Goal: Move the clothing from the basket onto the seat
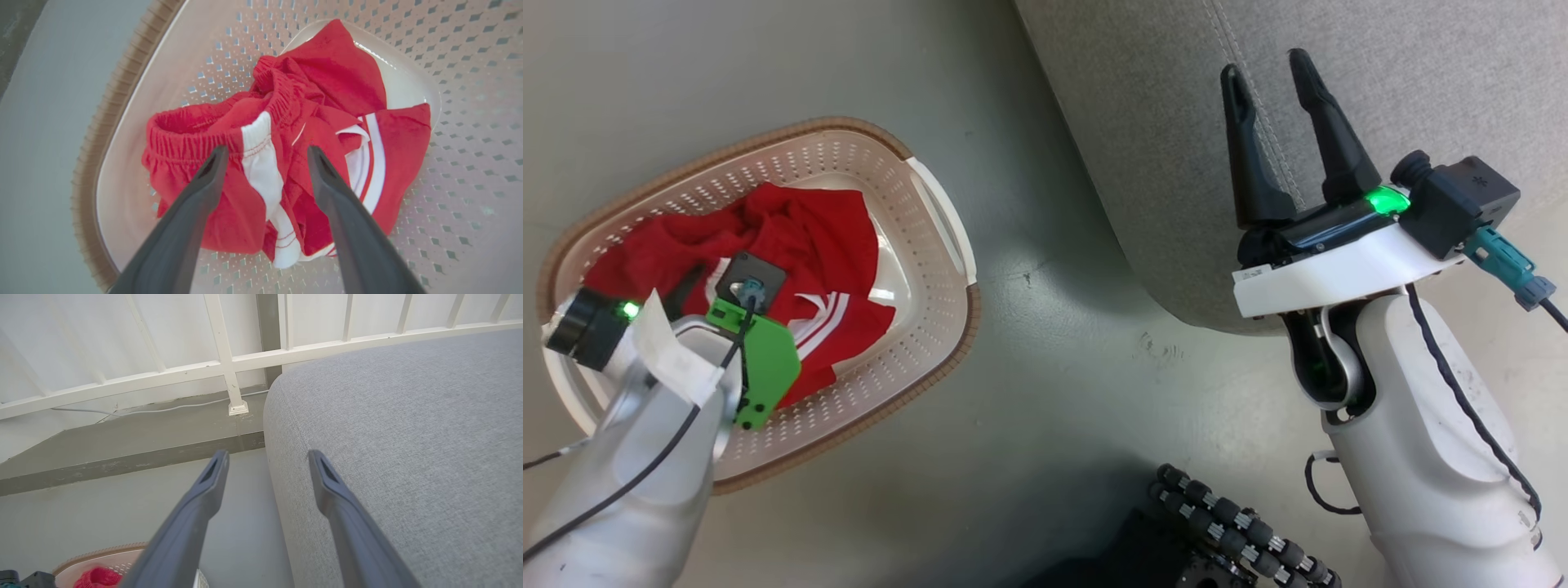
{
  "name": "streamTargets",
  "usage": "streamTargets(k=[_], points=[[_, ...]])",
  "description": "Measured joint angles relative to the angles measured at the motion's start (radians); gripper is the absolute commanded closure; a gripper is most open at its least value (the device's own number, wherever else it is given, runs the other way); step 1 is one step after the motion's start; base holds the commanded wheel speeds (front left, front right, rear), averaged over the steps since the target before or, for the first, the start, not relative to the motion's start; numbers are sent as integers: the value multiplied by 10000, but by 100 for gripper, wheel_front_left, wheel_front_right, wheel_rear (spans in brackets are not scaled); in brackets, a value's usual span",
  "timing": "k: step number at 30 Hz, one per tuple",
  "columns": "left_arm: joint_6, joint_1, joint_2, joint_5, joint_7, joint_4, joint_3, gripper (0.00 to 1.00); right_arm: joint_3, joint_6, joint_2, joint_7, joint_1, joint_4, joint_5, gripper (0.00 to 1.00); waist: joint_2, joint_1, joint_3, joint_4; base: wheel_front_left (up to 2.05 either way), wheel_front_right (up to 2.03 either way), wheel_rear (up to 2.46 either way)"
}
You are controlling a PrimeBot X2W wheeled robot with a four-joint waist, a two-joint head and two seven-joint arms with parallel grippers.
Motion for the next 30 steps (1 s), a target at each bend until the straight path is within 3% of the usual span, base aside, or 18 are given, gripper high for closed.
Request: streamTargets(k=[12, 13, 14, 15, 30], points=[[276, -375, -94, 23, 890, 1049, 27, 0, 88, 155, 71, 0, -47, 31, 132, 0, 0, 0, 286, -190, 0, 0, 0], [341, -416, -113, 23, 903, 1103, 29, 20, 90, 163, 73, 0, -47, 29, 190, 0, 0, 0, 301, -194, 0, 0, 0], [341, -416, -113, 23, 903, 1103, 29, 75, 90, 163, 73, 0, -47, 29, 190, 0, 0, 0, 301, -194, 0, 0, 0], [343, -469, -119, 31, 953, 1189, 23, 100, 90, 163, 73, 0, -49, 27, 226, 0, 0, 0, 317, -196, 0, 0, 0], [334, -817, -738, 119, 1005, 1718, -136, 100, 33, 161, 73, 0, -214, 113, 251, 0, 0, 0, 266, 91, 0, 0, 0]])
